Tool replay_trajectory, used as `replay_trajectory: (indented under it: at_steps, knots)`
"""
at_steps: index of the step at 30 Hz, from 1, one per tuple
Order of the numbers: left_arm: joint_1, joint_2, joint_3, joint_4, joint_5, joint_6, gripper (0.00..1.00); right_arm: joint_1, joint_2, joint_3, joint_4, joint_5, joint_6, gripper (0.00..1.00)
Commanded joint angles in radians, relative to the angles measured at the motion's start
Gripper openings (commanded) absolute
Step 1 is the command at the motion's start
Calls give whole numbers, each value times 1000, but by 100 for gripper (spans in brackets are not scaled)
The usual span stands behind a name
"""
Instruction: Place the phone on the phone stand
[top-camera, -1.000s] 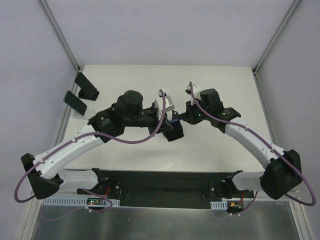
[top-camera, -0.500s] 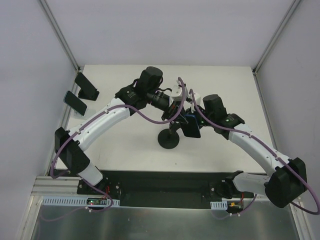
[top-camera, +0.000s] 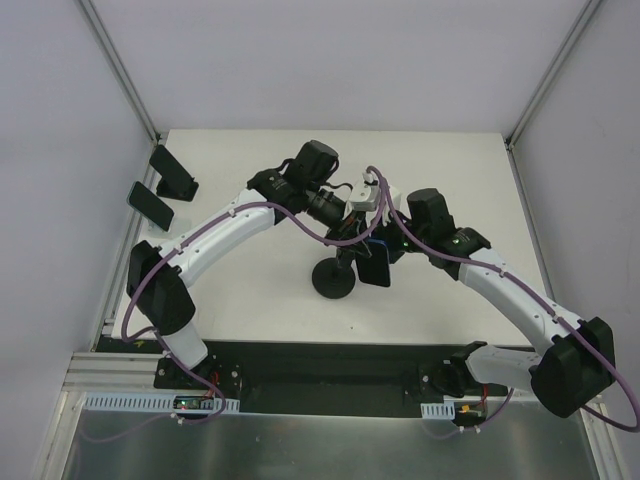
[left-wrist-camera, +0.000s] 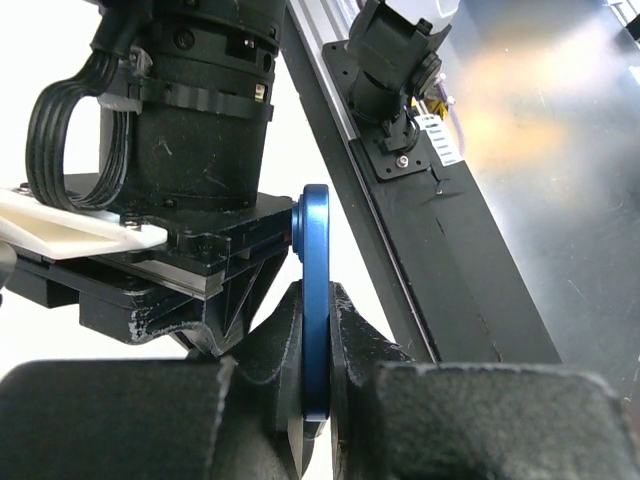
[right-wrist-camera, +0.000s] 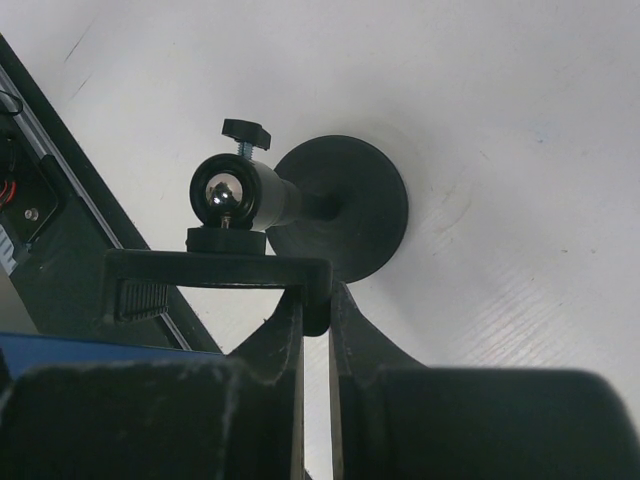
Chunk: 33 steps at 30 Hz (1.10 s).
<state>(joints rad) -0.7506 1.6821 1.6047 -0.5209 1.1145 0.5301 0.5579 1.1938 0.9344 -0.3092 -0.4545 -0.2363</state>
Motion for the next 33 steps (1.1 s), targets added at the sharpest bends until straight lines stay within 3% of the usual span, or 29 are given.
replay_trajectory:
  at_steps: [1, 13, 26, 33]
  knots:
    - [33, -1, 57, -13, 5, 91, 0, 5, -51, 18, 114, -78, 0, 1]
    - [50, 18, 87, -123, -93, 166, 0, 13, -42, 32, 107, -87, -6, 1]
    - [50, 53, 159, -217, -45, 208, 0, 17, 0, 104, 9, -75, -61, 1]
    - [50, 36, 127, -231, -140, 222, 0, 19, 10, 122, -19, -62, -63, 1]
